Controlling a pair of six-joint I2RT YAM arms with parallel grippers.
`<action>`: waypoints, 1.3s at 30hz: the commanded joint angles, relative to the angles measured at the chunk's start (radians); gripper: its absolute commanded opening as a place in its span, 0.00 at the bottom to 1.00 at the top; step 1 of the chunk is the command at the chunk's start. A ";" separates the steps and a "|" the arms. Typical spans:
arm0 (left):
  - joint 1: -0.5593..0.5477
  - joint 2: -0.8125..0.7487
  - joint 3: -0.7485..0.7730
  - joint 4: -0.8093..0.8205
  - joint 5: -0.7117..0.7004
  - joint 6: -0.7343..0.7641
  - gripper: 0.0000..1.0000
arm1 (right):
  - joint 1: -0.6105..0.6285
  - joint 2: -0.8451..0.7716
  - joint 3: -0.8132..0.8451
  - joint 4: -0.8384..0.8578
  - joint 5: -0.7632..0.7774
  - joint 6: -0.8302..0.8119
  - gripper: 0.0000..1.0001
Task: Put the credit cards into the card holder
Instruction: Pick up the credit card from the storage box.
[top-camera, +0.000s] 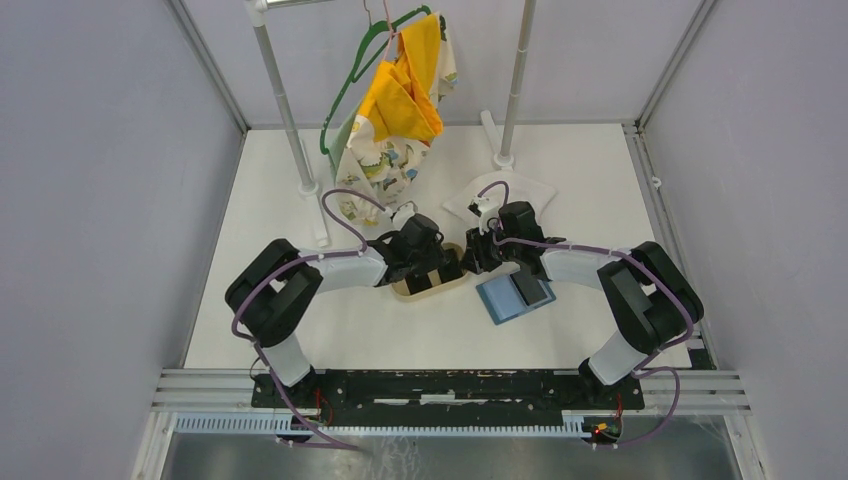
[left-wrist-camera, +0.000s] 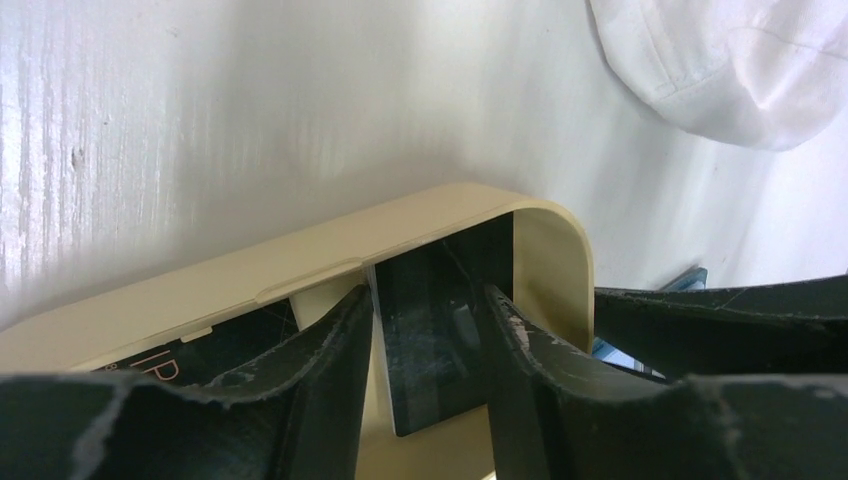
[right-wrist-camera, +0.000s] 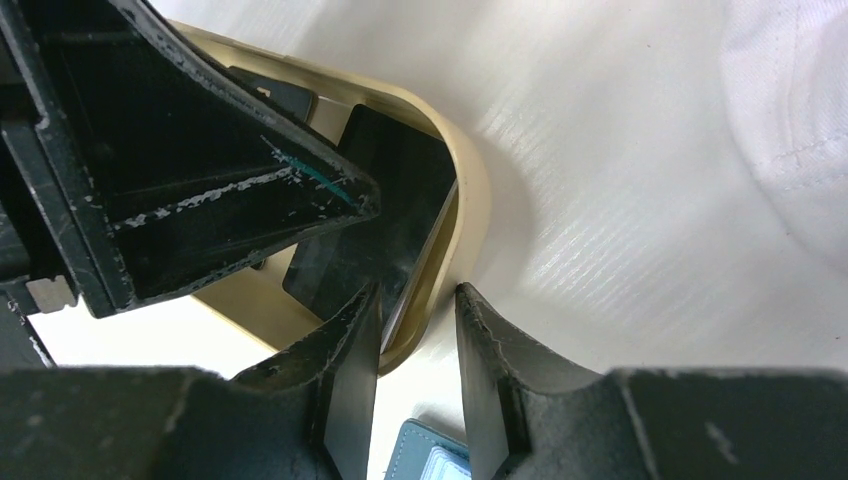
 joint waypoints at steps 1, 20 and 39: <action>-0.013 -0.064 -0.023 0.076 0.078 -0.013 0.48 | 0.017 -0.005 0.027 0.028 -0.021 0.000 0.38; -0.002 -0.127 -0.100 0.215 0.154 -0.034 0.35 | 0.018 0.001 0.037 0.013 -0.014 -0.015 0.38; 0.035 -0.073 -0.205 0.519 0.269 -0.095 0.28 | 0.017 -0.002 0.042 0.009 -0.019 -0.017 0.38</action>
